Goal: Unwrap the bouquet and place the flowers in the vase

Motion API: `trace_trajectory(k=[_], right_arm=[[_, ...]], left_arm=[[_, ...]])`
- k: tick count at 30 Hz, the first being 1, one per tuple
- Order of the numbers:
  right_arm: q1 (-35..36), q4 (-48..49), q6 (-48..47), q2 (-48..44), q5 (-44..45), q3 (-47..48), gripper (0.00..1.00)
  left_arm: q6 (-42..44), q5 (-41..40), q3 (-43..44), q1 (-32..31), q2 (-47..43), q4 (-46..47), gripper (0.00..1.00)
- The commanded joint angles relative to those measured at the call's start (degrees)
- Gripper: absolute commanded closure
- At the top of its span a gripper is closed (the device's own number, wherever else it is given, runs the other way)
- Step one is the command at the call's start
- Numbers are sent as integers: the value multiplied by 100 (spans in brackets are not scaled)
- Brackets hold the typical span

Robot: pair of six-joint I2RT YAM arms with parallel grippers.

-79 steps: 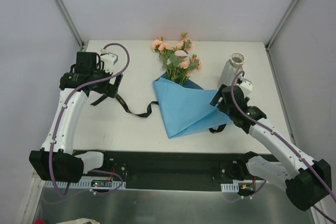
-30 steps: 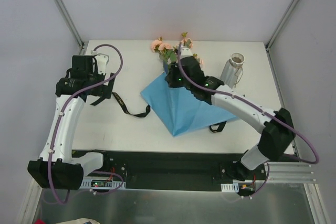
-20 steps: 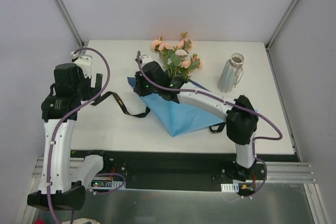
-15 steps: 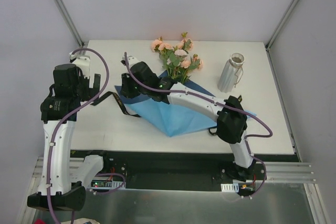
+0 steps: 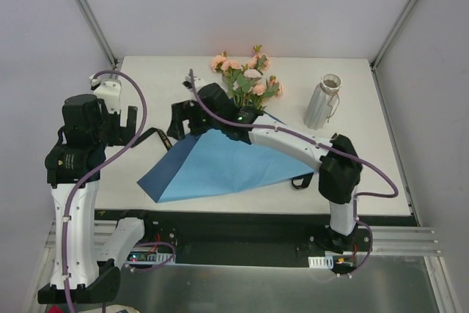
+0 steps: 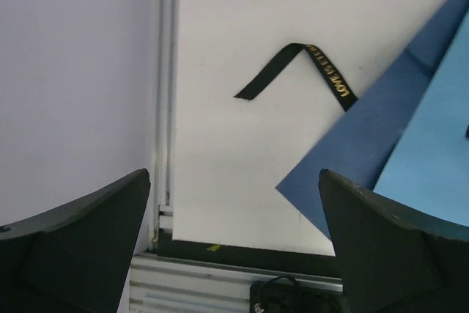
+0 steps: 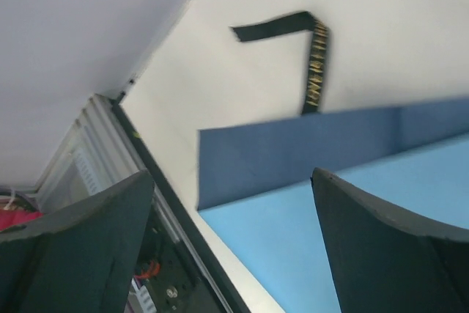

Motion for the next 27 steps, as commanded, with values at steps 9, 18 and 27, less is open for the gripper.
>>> trace_trajectory(k=[9, 18, 27], right_arm=[[-1413, -745, -631, -3925, 2054, -2613, 14], [-1642, -1413, -903, -5438, 2476, -3590, 23], [-1861, -1537, -815, -5896, 2530, -4055, 25]], left_arm=[[408, 3500, 623, -1171, 2988, -190, 1], [839, 4767, 2003, -1391, 5722, -137, 2], [901, 5102, 3190, -1426, 7525, -155, 16]])
